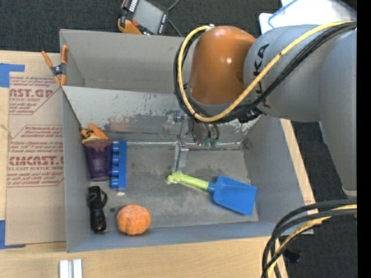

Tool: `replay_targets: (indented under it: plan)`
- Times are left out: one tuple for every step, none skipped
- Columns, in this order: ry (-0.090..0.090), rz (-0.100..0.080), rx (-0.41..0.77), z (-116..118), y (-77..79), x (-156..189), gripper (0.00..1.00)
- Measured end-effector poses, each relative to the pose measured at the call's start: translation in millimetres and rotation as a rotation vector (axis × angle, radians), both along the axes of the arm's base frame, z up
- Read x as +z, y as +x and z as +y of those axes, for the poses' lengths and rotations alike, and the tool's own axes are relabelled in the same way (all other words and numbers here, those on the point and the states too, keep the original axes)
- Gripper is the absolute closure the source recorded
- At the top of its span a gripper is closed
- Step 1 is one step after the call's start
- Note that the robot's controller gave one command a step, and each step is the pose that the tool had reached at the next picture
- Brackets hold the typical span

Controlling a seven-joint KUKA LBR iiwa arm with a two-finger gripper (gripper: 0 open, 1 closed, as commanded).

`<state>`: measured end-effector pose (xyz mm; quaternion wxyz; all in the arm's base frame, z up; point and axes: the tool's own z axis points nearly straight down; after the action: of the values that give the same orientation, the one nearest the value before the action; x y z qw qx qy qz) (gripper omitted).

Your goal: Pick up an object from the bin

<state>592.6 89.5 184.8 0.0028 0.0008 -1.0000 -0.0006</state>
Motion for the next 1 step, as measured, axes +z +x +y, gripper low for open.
replay_targets:
  plan:
    - [0.000,-0.008,-0.002,-0.7,1.6,5.1,0.00]
